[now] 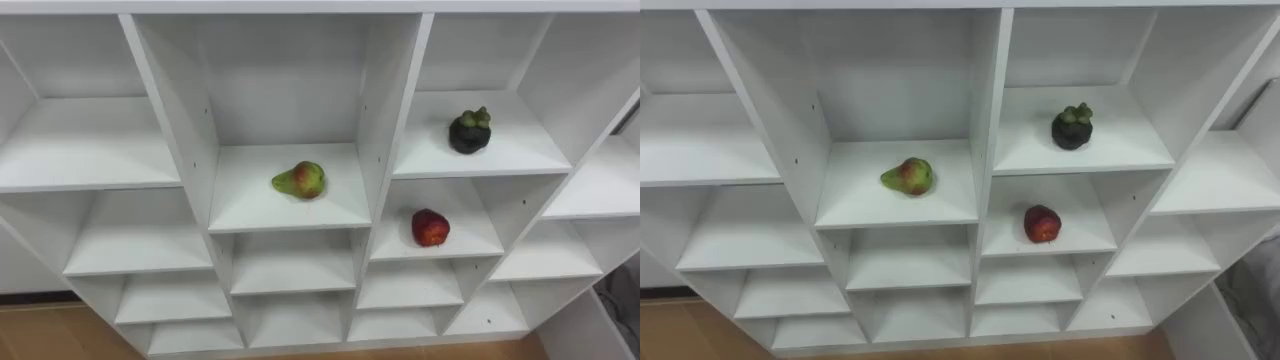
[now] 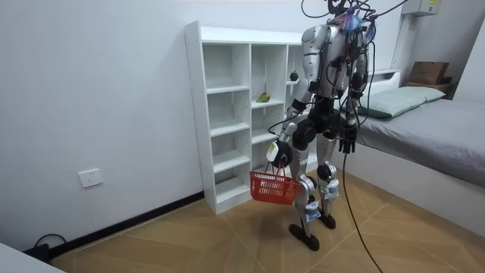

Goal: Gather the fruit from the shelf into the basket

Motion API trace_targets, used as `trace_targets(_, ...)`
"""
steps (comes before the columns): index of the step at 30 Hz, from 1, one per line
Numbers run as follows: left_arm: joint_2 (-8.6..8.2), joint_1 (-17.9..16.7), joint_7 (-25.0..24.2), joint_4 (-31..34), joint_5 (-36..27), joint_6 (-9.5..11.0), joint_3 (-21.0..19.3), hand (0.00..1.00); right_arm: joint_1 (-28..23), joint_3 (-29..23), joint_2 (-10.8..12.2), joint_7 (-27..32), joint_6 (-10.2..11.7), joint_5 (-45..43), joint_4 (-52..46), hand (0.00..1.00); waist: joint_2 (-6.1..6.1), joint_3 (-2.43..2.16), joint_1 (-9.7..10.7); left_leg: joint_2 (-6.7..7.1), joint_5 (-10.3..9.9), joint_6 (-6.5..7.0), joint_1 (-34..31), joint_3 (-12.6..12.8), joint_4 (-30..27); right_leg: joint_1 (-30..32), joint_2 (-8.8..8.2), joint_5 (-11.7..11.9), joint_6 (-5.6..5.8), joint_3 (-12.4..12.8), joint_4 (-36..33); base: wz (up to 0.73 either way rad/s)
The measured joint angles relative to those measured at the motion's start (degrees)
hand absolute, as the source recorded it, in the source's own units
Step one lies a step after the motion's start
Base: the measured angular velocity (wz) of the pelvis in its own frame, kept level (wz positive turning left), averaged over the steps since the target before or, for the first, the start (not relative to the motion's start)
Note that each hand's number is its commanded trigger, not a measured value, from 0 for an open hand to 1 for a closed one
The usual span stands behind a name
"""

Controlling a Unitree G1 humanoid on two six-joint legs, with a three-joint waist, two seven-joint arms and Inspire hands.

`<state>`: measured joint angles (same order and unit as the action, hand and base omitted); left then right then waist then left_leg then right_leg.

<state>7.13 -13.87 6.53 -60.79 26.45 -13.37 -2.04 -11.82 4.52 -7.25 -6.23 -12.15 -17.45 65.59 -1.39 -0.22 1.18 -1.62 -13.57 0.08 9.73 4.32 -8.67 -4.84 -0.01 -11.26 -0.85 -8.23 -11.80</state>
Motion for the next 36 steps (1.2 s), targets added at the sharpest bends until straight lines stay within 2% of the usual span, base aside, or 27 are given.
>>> trace_targets(14, 0.0, 0.0, -2.3, 0.1, 0.0, 0.0, 0.2, 1.0, 1.2, 1.0, 0.0, -0.4, 0.1, -0.8, 0.7, 0.0, -0.1, 0.03, 0.0, 0.06, 0.0, -0.01, 0.0, 0.0, -0.2, -0.1, -0.07, 0.0, 0.01, -0.1, 0.3, 0.0)
trace_targets(25, 0.01, 0.1, -2.2, 0.8, 0.0, 0.0, 0.1, 1.0, 1.0, 0.9, 0.0, 0.6, 0.1, -0.8, -0.6, 0.0, -0.25, 0.07, 0.0, 0.16, 0.0, 0.0, -0.1, 0.1, -0.4, 0.1, -0.56, -0.1, 0.1, 0.0, 0.0, 0.0)
trace_targets(31, 0.04, 0.3, -2.0, 1.9, 0.0, 0.2, 0.1, 1.0, 0.5, 0.9, 0.0, 2.8, 0.3, -0.6, -1.5, 0.0, -0.14, 0.05, -0.1, 0.15, 0.0, 0.0, 0.0, 0.3, -0.2, 0.1, -0.12, 0.0, 0.13, 0.3, 0.0, 0.0)
trace_targets(36, 0.07, 0.6, -0.3, 1.9, 0.0, 1.5, 0.2, 1.0, -0.9, 0.8, 0.0, 7.9, 2.1, 1.4, -2.7, 0.0, 0.21, 0.11, -0.1, -0.03, 0.0, 0.0, 0.0, 0.4, 0.1, 0.3, 0.15, 0.0, 0.04, 0.4, 0.0, 0.0)
